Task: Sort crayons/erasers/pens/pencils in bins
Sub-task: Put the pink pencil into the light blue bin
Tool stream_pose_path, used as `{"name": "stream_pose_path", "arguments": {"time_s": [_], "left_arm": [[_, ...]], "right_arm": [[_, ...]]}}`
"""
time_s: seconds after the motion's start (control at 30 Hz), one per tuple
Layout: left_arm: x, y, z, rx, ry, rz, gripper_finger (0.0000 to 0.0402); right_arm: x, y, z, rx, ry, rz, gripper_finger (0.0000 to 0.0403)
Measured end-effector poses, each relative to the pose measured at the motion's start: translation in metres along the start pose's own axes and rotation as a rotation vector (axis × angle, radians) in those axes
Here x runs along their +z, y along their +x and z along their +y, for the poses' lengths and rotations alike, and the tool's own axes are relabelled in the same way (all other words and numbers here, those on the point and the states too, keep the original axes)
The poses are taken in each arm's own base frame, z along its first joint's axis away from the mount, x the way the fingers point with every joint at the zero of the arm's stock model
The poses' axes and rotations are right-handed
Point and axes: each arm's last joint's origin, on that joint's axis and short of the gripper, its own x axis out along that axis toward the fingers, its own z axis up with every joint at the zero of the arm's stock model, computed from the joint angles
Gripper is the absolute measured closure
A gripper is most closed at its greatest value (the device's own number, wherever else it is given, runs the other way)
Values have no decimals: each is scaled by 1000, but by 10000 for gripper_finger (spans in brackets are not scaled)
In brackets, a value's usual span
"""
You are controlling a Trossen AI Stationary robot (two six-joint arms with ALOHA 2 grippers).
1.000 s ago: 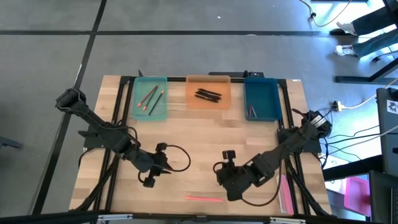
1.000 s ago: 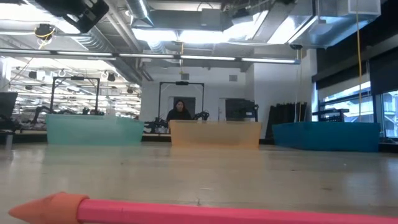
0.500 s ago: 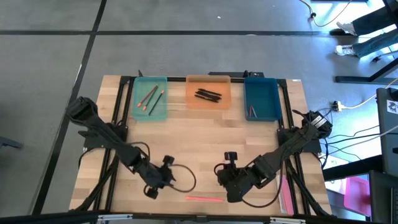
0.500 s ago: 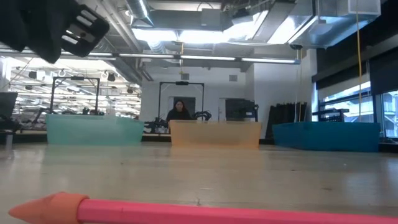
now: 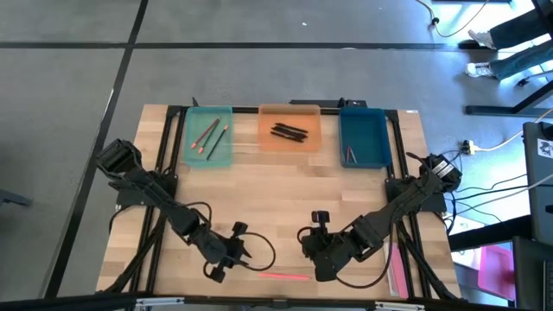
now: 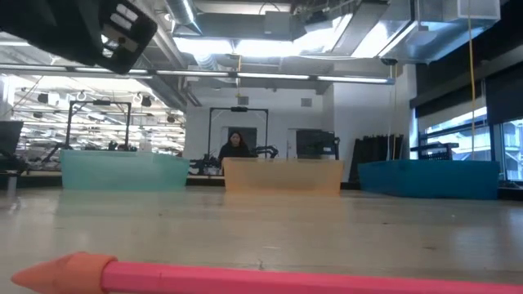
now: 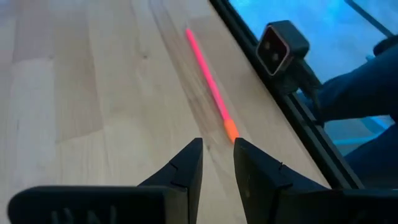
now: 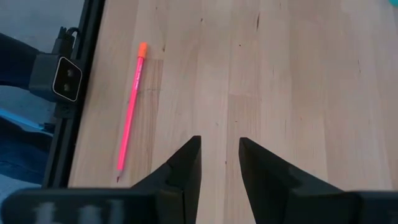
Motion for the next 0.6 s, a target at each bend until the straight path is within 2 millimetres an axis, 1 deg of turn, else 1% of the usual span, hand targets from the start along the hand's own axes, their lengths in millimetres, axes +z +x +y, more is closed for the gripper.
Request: {"name": "stream_pose_path", "arguments": {"time_s": [0.13,0.33,0.47,0.6], "left_arm": [[1,-1,-3,-4,17,-16,319],[4,-2,-4,71,-6,-60,319],[25,-5,-8,75,2,-104,319],[40,-10,-11,82,17,-66,319]], "right_arm": [[0,0,0,0,-2,0,290],[0,0,0,0,-4,1,290],[0,0,0,0,-5,1,290],[0,0,0,0,-5,1,290]]}}
